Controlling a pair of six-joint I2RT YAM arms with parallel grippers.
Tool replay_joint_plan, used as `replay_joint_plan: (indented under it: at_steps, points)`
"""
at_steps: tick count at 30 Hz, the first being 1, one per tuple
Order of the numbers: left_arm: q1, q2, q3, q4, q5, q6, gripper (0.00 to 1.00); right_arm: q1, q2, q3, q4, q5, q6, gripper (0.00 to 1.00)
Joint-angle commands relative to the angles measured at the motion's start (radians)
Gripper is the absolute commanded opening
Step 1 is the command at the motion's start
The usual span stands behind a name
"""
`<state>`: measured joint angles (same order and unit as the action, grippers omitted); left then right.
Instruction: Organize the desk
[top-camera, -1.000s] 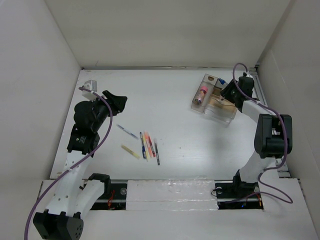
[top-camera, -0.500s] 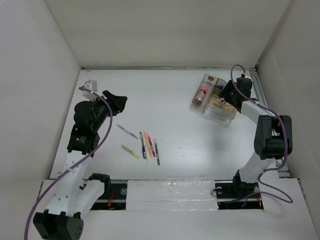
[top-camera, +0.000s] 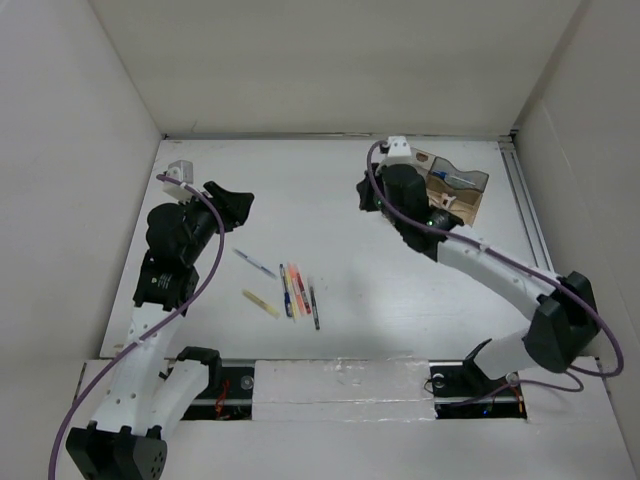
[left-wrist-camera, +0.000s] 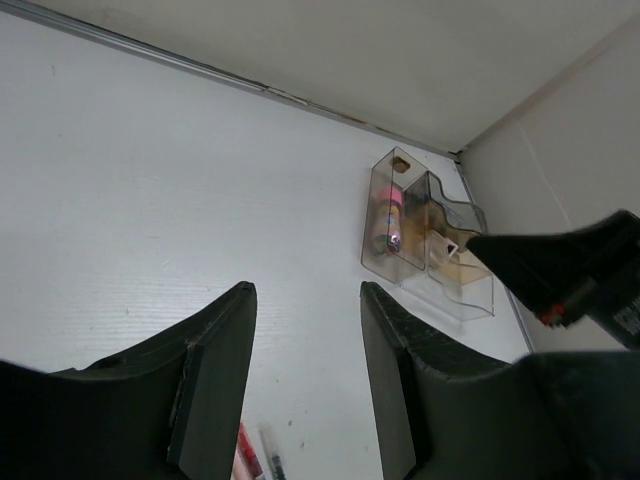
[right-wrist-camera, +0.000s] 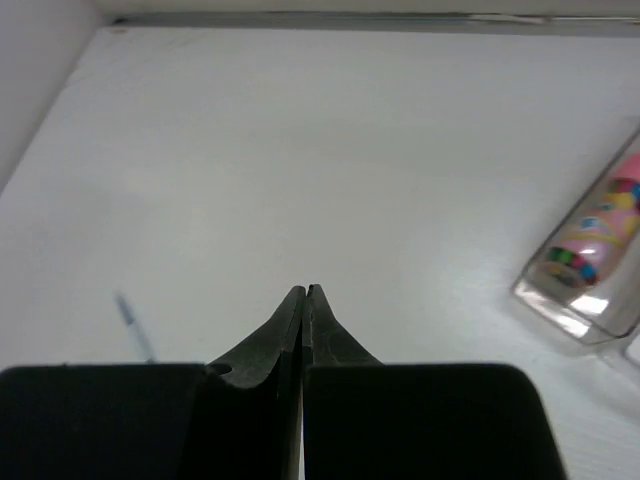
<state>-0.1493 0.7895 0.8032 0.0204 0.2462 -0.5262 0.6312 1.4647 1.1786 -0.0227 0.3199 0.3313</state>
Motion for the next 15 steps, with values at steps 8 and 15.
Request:
replay_joint_plan:
  at_steps: [8,15]
  points:
    - [-0.001,0.013,0.013,0.064,0.03,0.005,0.34,0.25,-0.191,-0.232,0.072,-0.131,-0.046,0.0]
    - [-0.001,0.065,0.014,0.059,0.044,0.006,0.02,0.352,-0.179,-0.295,-0.036,-0.051,-0.063,0.36]
